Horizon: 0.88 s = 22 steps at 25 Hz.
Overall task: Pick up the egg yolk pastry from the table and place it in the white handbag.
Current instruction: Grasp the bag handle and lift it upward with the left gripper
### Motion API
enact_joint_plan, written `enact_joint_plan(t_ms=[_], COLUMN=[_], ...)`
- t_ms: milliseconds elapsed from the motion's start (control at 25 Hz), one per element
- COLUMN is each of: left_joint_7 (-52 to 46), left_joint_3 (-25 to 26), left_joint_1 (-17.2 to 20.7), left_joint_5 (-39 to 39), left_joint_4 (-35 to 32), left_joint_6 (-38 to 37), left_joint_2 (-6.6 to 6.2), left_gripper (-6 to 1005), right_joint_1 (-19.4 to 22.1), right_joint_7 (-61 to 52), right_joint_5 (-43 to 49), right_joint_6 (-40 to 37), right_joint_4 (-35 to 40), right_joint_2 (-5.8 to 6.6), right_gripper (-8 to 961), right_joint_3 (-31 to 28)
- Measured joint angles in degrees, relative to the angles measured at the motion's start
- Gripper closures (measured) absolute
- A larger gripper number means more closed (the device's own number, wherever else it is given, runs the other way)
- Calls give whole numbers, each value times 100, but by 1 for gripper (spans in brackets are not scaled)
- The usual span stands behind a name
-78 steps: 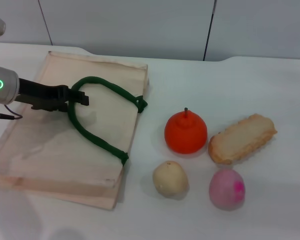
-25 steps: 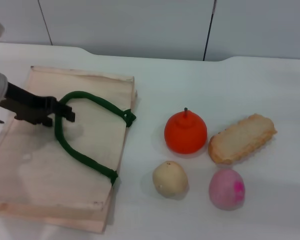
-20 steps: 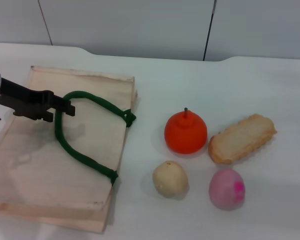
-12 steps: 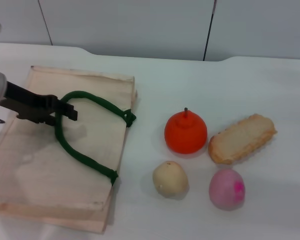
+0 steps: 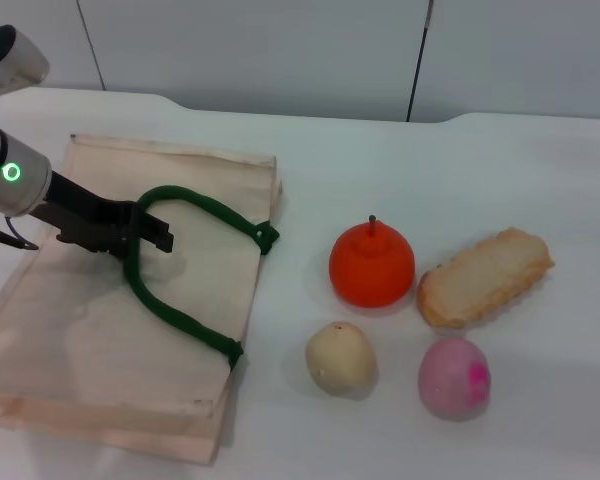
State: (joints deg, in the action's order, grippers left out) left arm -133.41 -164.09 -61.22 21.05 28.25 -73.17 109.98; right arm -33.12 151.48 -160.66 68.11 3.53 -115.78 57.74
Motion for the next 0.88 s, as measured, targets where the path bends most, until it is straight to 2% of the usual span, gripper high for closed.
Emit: enact_joint_plan(t_ms=[280, 400, 640, 880], left_joint_7=[-99, -20, 358, 434], left_joint_3=[-1, -1, 0, 0], left_joint_1=[-98, -55, 97, 176], left_joint_5=[212, 16, -639, -755], left_joint_4=[57, 210, 1131, 1153], left_joint_6=[-45, -276, -1187, -1325], left_joint_2=[29, -2, 44, 32], left_gripper=[247, 249, 252, 255], right_joint_1=[28, 75, 94, 88], right_joint_7=[-2, -1, 3, 3], right_joint_5=[1, 0, -2, -16], right_joint_6=[0, 0, 1, 0], right_joint_4=[-19, -20, -6, 1], right_joint_2=[4, 4, 3, 3], right_gripper=[75, 75, 76, 76], right_joint_3=[0, 0, 0, 0])
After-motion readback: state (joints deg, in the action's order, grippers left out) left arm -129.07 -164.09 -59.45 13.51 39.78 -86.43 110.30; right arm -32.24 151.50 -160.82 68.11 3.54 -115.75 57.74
